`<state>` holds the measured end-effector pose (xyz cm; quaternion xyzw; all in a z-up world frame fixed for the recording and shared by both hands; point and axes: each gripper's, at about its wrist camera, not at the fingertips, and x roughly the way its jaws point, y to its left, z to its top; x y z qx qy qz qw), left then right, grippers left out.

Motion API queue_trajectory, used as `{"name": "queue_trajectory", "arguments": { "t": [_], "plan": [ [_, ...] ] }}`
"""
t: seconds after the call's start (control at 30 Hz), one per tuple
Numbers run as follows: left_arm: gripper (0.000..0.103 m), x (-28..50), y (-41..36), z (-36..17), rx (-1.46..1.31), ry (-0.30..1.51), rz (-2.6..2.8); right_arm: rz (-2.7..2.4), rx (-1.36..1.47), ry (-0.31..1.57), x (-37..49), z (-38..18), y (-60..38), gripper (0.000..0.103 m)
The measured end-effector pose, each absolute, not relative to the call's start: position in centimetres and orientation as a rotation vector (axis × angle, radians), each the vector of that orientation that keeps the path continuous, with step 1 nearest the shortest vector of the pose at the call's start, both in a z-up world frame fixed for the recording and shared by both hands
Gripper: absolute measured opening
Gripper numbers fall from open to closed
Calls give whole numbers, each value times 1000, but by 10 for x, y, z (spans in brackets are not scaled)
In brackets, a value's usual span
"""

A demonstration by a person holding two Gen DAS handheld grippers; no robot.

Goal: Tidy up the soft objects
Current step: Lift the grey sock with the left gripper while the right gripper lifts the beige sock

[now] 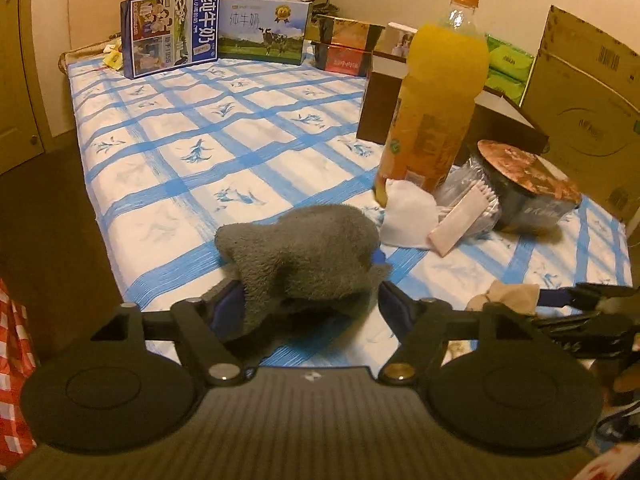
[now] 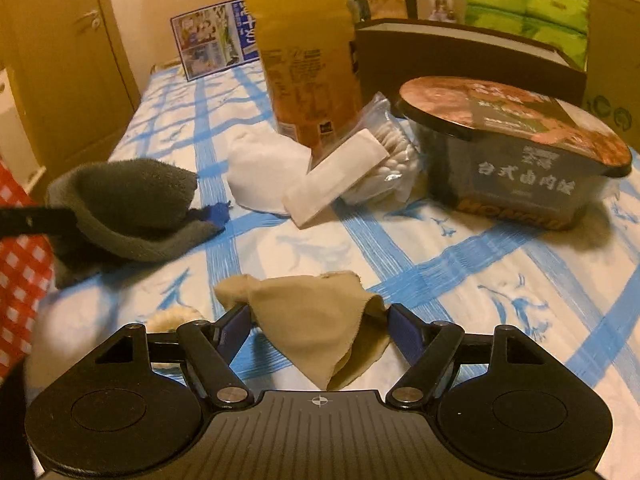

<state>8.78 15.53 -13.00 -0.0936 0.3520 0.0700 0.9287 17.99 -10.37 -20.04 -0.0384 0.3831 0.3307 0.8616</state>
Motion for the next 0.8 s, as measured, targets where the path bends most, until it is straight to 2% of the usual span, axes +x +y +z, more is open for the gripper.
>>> {"name": "queue_trajectory", "arguments": {
  "t": [0.07,0.13,0.17,0.23,0.3,0.33,0.37,0.4,0.43,0.5,0.57,0.67,0.8],
  "plan": [
    [79,93,155,-130,-200,710,149,692,-98,791,180,-203,-102,70],
    [80,101,154,-132,-204,713,174,688,-108,791,182,-205,-102,48],
    [80,105,155,-134,-202,715,183,680,-111,789,183,-206,-102,42],
    [80,115,155,-139,-196,726,206,664,-114,789,186,-206,-104,24],
    [77,122,155,-144,-178,735,227,651,-101,793,189,-204,-109,15],
    [76,126,155,-146,-164,738,236,645,-88,796,191,-204,-112,14],
    [71,129,155,-149,-152,741,243,635,-72,800,193,-202,-116,14],
    [60,132,155,-151,-145,743,243,627,-58,805,195,-201,-119,14],
    [54,134,155,-153,-138,748,240,621,-42,810,196,-200,-122,14],
    [33,138,157,-158,-129,765,228,616,-13,822,199,-197,-129,14],
    [23,139,159,-161,-122,779,209,614,8,827,201,-193,-135,14],
    [16,136,161,-161,-103,780,191,607,43,836,205,-187,-144,14],
    [13,134,169,-154,-105,775,178,615,64,846,209,-177,-155,14]
  ]
}}
